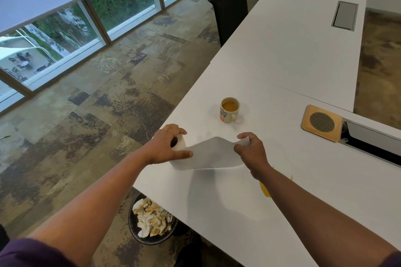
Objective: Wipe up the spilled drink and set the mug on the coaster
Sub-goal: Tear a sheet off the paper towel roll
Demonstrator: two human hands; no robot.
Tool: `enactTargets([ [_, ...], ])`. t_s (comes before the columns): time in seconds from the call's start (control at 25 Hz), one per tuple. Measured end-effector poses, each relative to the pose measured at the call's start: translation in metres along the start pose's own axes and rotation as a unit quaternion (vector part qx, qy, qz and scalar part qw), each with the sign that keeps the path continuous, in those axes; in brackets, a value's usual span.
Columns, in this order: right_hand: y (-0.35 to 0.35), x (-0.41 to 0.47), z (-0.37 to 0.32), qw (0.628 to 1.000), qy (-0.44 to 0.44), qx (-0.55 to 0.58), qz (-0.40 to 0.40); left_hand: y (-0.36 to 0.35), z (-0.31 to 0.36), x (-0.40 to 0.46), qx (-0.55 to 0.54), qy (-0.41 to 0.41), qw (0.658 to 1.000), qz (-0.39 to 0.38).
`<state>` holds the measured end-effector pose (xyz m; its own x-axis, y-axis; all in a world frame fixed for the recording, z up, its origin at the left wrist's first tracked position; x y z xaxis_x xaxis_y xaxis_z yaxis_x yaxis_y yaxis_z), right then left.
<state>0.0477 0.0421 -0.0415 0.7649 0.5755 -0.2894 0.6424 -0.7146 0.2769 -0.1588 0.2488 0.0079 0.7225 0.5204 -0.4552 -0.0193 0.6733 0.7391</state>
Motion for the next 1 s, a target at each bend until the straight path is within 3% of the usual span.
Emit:
enactTargets([
  [0.52, -0.009, -0.001, 0.007, 0.996, 0.043, -0.063, -0.054, -0.01, -0.003, 0.001, 0.078, -0.028, 0.994, 0.075],
  [1.0, -0.006, 0.003, 0.014, 0.996, 0.042, -0.078, -0.019, -0.008, -0.004, 0.006, 0.069, -0.04, 0.996, 0.043],
])
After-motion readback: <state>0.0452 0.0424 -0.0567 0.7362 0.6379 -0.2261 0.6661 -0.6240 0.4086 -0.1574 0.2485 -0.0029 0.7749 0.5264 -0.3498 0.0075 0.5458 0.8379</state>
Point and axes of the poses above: each hand's wrist, its own x-axis towards the middle knuckle, its own y-axis out of the back of the hand, z = x × y, the point moved 6 cm from there along x, towards the middle knuckle, and after that the axes turned 6 degrees about y, right-handed, at the moved point
